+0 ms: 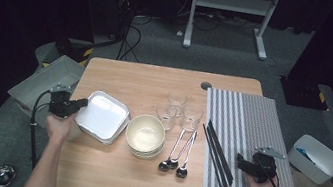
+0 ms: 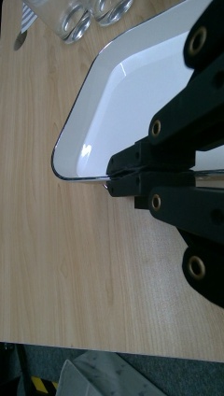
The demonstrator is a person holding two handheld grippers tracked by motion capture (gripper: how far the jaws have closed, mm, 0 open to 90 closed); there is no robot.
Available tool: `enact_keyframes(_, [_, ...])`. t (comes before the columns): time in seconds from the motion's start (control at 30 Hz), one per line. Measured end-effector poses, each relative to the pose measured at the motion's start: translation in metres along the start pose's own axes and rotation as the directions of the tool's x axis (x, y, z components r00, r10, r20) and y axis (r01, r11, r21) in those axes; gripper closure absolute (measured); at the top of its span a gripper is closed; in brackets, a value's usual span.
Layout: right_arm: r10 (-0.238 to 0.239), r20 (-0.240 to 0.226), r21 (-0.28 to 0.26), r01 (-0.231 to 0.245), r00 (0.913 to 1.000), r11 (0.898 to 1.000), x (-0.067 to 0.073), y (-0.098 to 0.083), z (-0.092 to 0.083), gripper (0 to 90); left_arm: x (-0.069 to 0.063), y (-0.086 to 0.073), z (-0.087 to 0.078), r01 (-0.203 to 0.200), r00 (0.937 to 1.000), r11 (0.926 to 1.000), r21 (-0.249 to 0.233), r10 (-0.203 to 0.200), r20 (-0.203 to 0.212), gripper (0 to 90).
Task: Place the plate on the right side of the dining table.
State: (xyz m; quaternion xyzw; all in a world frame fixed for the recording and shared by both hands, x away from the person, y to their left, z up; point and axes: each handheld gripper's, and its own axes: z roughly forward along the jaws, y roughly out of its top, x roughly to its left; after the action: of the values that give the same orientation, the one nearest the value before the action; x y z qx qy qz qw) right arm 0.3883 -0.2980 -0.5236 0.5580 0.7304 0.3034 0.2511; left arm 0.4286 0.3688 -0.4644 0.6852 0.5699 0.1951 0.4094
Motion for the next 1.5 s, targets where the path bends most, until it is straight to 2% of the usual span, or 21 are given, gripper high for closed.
enact_keyframes(1.5, [0.0, -0.002, -0.001, 0.0, 1.0, 1.0, 0.0, 0.0, 0.0, 23.9, -0.015, 0.017, -0.022, 0.035, 0.9991, 0.9992, -0.017, -0.035, 0.023, 88.7])
